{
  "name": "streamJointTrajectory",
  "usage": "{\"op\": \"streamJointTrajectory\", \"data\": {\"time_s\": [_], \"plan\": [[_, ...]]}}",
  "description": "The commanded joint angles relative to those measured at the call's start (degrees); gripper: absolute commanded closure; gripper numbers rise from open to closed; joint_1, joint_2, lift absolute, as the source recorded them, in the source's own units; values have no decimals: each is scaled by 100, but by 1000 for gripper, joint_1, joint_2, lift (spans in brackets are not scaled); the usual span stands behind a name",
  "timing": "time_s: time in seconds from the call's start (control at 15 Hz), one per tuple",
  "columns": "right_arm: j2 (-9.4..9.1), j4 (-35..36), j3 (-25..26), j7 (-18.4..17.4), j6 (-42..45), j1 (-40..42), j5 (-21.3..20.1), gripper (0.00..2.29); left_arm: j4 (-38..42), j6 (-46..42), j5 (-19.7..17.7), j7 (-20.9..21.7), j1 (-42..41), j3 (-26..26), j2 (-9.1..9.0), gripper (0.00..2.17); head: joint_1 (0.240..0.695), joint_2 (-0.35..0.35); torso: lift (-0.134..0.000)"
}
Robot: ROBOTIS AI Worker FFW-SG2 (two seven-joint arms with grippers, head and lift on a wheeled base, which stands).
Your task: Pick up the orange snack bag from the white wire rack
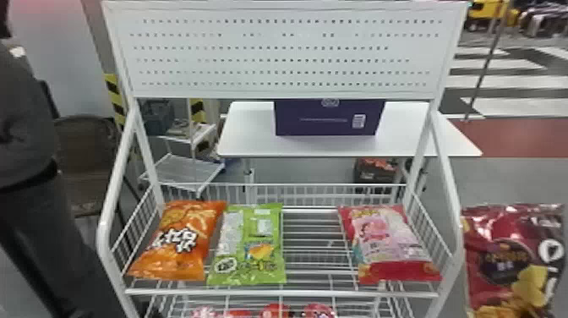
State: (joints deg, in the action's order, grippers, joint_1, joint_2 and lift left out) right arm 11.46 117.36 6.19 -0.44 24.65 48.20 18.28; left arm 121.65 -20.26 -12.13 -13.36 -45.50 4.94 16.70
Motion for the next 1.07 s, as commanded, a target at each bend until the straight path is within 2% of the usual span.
{"op": "streamJointTrajectory", "data": {"time_s": [0.0, 0.6, 0.73, 0.8, 1.0], "plan": [[-4, -3, -4, 0, 0, -4, 0, 2098, -1, 0, 27, 0, 6, 7, 0, 80, 499, 0, 0], [-12, -21, -4, 0, 0, -4, -9, 2098, -62, 282, 123, 9, 111, 7, 0, 83, 499, 0, 0], [-21, -21, -13, 0, -18, 5, -9, 2098, -273, 862, 132, 53, 603, 86, -17, 83, 499, 0, 0], [-21, -21, -21, 0, 0, 14, -18, 2098, -519, 862, 114, 97, 894, 148, -26, 83, 499, 0, 0], [-12, -21, -21, 0, 0, 40, -35, 2098, -1143, 1512, 44, 132, 1913, 297, -131, 83, 499, 0, 0]]}}
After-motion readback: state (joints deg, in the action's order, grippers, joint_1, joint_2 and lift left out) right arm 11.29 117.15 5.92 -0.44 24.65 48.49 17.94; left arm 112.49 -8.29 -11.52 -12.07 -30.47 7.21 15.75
